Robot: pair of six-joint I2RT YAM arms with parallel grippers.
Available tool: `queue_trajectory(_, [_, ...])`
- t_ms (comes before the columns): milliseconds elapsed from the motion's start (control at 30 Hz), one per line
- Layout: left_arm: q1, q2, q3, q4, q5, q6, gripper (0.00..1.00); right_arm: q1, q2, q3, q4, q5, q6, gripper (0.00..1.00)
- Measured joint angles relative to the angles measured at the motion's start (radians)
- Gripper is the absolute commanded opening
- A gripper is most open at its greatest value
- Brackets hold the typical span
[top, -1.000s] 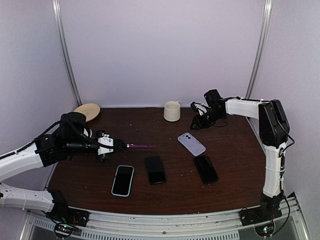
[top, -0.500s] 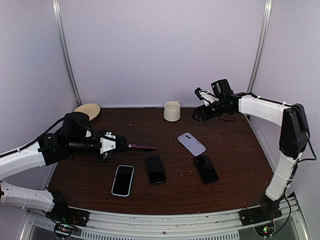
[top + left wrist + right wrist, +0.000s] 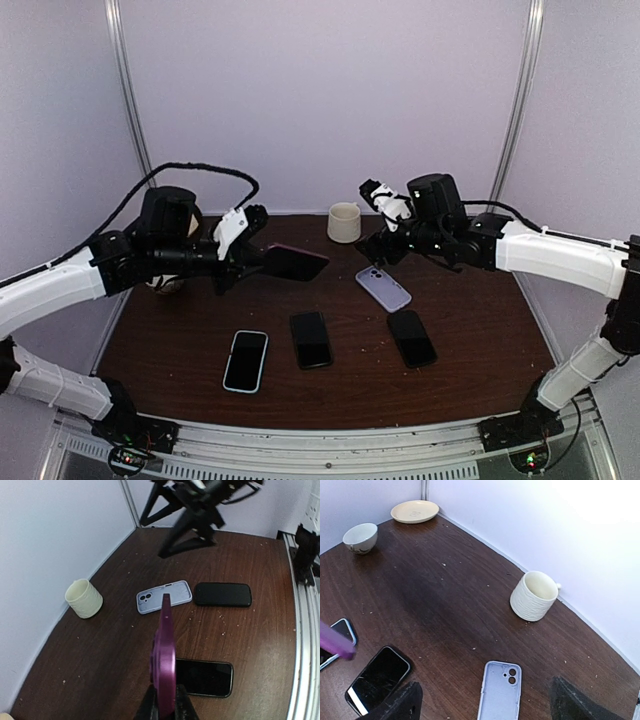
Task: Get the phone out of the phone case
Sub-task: Pass from the left arm to the right
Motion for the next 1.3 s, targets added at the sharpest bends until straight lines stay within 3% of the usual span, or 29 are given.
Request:
queue_trajectory(300, [0.026, 0.171, 0.223, -0.090, -0.037, -0.327, 0.00, 0.151, -0.107, -0.066, 0.046, 0.032, -0.120, 1.00])
queue_trajectory(667, [0.066, 0.228, 0.308, -0.135, 0.127, -0.661, 0.00, 0.273, -0.117, -0.085, 0.171, -0.029, -0.271, 0.99])
queue_trajectory(967, [0.140, 0.241, 0.310, -0.052, 0.349, -0.842, 0.00, 0.277, -0.068, -0.074, 0.215, -0.077, -0.343, 0.99])
queue_trajectory(1300, [0.148, 0.268, 0.310, -0.029, 0.475, -0.892, 0.00, 0.277, -0.006, -0.022, 0.266, -0.046, -0.381, 0.99])
